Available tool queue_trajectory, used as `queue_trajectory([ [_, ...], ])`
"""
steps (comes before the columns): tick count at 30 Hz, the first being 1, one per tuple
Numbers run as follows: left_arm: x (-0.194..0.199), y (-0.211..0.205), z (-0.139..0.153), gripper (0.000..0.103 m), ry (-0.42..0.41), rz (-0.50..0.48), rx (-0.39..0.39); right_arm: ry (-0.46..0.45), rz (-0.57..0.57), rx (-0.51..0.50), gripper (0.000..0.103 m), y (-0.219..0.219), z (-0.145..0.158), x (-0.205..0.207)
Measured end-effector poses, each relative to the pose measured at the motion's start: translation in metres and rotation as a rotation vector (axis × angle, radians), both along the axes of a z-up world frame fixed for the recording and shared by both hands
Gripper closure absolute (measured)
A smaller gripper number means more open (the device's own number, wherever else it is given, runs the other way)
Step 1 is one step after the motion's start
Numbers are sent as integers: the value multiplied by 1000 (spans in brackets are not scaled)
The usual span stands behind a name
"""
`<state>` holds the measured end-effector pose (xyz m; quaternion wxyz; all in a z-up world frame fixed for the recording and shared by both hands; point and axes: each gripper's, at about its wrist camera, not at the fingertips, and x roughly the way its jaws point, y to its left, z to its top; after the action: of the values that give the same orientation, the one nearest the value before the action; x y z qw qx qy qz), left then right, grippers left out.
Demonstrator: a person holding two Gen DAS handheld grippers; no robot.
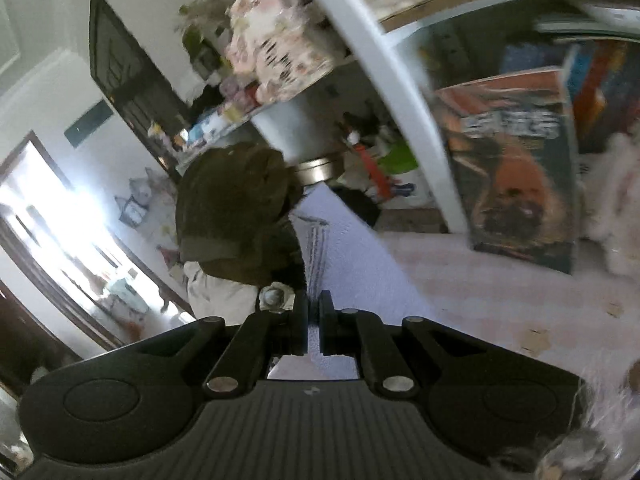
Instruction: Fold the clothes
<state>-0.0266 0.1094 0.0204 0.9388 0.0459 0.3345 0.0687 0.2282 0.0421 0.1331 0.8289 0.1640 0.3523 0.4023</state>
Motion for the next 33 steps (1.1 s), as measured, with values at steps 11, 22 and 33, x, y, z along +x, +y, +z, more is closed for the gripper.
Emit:
queue_trajectory([
  [11, 6, 37, -6, 0, 18, -12, -51, 83, 93, -54, 66, 58, -33, -2],
  [22, 29, -11, -7, 0, -9, -189, -88, 10, -72, -226, 62, -94, -59, -69],
  [33, 65, -69, -17, 0, 52, -317, -193, 90, -492, -487, 59, -305, -120, -151],
])
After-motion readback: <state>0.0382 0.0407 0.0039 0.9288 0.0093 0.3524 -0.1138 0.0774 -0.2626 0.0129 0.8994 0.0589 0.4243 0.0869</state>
